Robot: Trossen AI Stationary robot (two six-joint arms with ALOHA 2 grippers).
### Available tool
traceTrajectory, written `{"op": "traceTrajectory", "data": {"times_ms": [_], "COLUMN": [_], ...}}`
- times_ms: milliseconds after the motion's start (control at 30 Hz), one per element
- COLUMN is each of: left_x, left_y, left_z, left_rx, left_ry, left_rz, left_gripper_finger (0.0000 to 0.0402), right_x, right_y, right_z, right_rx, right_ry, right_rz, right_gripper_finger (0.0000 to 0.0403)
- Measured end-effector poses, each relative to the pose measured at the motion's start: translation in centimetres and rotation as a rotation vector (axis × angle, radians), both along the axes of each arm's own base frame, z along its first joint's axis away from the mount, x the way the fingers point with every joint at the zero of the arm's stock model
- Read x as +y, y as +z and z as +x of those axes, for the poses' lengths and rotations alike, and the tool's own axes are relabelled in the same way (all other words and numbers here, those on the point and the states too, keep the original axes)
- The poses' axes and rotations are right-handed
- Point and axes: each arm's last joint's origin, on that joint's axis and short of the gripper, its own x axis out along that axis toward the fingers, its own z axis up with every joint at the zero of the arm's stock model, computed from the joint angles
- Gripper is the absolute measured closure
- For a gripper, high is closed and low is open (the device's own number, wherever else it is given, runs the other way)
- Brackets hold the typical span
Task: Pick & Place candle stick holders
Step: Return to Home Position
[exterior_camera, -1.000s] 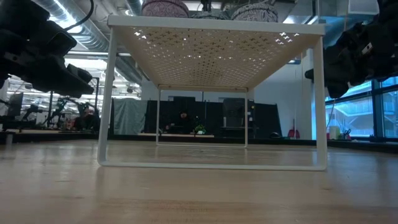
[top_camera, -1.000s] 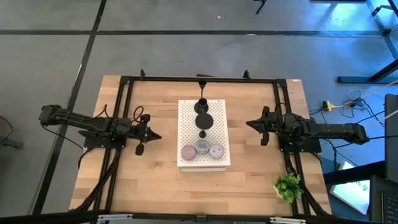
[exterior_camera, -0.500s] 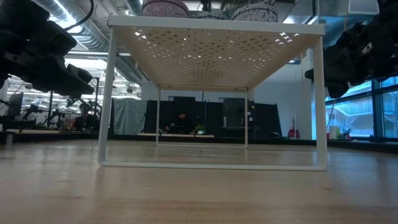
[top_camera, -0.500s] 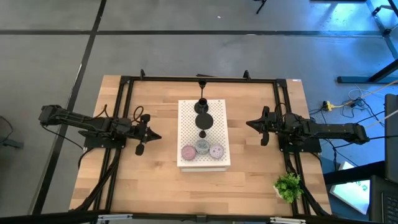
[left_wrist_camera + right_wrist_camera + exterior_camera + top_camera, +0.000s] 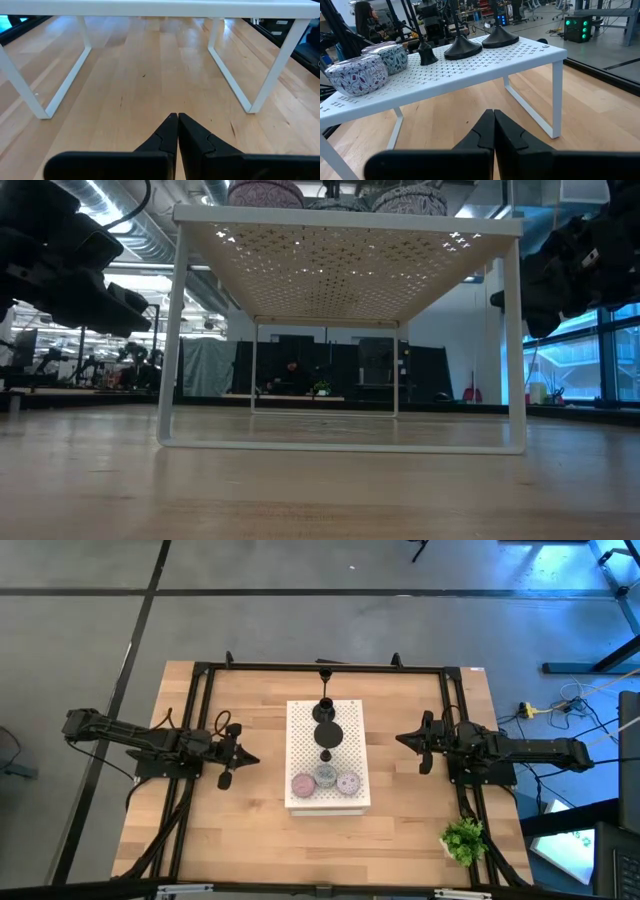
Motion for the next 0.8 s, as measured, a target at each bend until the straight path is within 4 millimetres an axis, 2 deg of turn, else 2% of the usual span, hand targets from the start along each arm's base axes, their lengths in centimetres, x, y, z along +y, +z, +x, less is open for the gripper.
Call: {"op": "traceTrajectory", "data": {"times_ms": [800], "left_x": [0.0], "left_y": [0.0], "left_z": [0.0], "left_rx": [0.0], "left_ry": [0.0], "left_rz": [0.0], "left_gripper_finger": [0.0391], "right_x": [0.0], "right_y": [0.0], "right_z": [0.0], "right_rx": [0.0], "right_ry": [0.0], "right_rz": [0.0], "right_gripper_finger": [0.0402]}}
